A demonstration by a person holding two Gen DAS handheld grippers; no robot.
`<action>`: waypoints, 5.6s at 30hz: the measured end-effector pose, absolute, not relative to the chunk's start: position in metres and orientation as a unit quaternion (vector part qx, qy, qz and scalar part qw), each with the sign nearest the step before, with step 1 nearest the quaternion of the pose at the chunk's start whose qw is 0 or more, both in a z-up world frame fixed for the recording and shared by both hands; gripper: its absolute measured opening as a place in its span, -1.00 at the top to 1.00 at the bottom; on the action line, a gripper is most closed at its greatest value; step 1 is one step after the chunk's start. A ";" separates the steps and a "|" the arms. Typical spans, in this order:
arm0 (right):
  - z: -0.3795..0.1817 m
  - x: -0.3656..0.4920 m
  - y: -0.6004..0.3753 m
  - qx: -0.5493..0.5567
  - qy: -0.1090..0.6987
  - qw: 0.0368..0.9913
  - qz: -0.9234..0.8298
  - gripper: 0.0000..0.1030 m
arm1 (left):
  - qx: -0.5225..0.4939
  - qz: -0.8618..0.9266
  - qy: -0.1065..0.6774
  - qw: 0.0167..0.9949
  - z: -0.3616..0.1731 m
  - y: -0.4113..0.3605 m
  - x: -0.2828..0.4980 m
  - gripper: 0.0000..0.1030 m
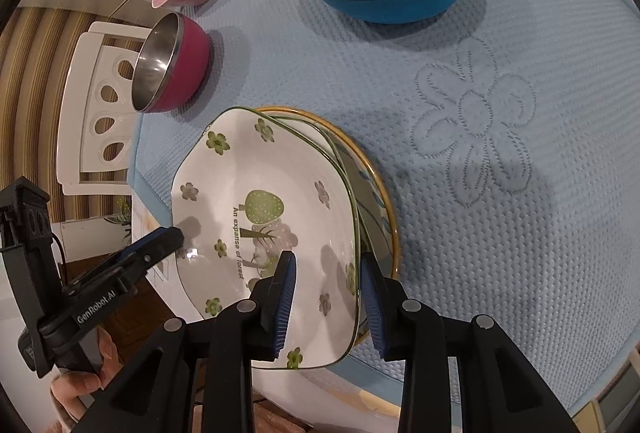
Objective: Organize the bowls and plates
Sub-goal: 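Open the right gripper to release the plate and withdraw, then reach the right gripper to the pink-rimmed steel bowl rim and grasp it, then lift the steel bowl with the right gripper toward the pink cartoon bowl, then lower the steel bowl into the pink cartoon bowl and open the right gripper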
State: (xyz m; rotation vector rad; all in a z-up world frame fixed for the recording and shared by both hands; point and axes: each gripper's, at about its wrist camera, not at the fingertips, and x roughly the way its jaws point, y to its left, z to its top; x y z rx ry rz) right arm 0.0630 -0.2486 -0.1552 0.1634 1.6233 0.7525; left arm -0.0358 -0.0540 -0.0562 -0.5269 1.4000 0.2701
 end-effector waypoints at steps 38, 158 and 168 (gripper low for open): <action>-0.079 0.126 -0.105 0.175 0.661 0.651 0.331 -0.44 | -0.239 0.103 0.606 0.752 -0.029 0.120 0.047 -0.52; -0.083 0.275 -0.017 0.112 0.637 0.705 0.291 0.66 | -0.234 0.041 0.574 0.783 -0.043 0.167 0.232 0.77; -0.080 0.275 -0.018 0.120 0.638 0.705 0.287 0.53 | -0.234 0.041 0.571 0.786 -0.041 0.166 0.232 0.77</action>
